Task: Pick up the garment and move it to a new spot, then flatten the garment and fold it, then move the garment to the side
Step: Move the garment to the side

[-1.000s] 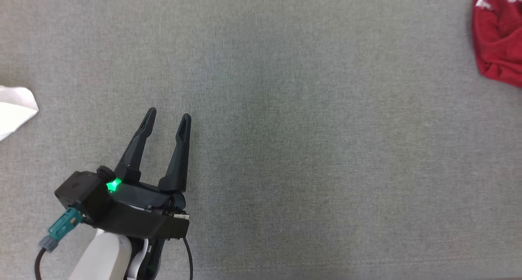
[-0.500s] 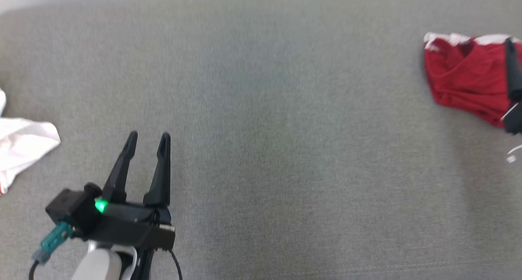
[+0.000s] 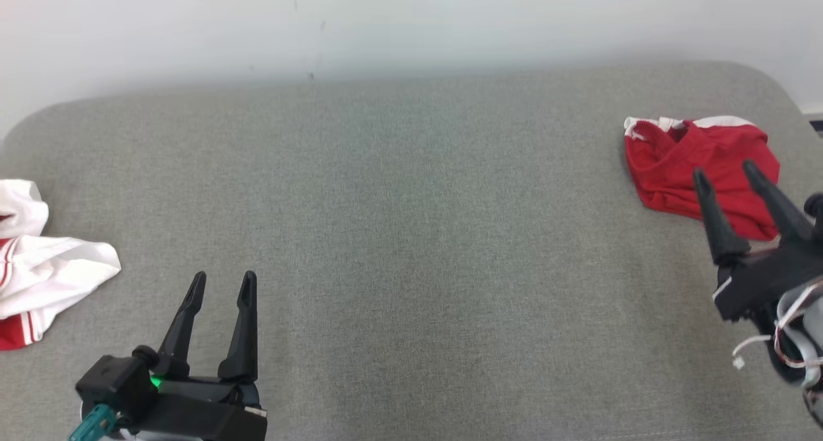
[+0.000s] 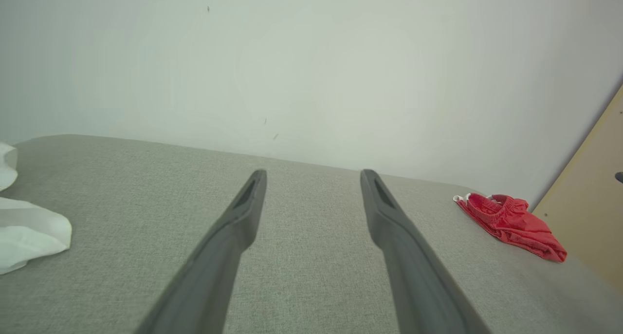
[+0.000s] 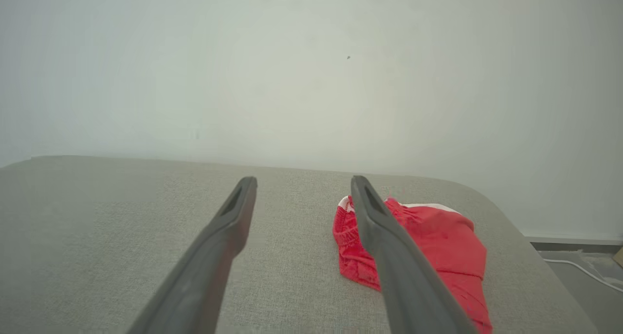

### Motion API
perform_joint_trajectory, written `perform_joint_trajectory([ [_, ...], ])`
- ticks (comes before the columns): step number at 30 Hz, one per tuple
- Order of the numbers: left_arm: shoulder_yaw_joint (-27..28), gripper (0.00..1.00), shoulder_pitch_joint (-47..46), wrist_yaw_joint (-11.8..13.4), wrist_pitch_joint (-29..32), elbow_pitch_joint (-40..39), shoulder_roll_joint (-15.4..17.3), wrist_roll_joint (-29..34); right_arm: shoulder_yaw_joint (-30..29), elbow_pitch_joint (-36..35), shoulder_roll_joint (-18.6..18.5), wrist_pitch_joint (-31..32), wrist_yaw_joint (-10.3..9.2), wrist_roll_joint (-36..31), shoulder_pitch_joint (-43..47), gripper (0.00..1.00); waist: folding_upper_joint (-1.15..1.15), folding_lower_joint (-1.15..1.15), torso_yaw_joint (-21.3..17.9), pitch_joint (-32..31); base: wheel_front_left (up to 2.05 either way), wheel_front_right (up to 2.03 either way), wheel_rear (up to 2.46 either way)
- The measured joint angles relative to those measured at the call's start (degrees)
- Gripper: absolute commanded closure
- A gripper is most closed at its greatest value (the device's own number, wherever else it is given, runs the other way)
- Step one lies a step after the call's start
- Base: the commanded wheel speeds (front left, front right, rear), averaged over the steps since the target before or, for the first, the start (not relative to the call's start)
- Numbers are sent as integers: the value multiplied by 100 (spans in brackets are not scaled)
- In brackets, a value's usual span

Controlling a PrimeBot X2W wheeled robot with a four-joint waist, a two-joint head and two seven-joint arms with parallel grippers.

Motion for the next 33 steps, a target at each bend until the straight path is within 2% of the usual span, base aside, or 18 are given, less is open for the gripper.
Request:
perform_joint_trajectory([
  [6,64,0,198,107,0,-108,-11,88,-564,-748,20,-2,-100,-67,809,0,0,0,41,-193,0,0,0],
  [12,152,0,222,247,0,-100,-146,121,-1162,-1143,201,-9,-120,-124,1738,0,1,0,121,-300,0,0,0],
  [20,307,0,565,376,0,-40,-310,174,-2403,-1370,1176,-10,-120,-845,2716,0,1,1,195,-488,0,0,0],
  [26,420,0,808,427,0,-29,-431,218,-2717,-1784,1682,-10,-119,-1283,3186,0,1,1,165,-552,0,0,0],
  [33,447,0,805,449,0,-31,-442,565,-2643,-1984,1825,-10,-120,-1582,3378,0,1,2,195,-535,0,0,0],
])
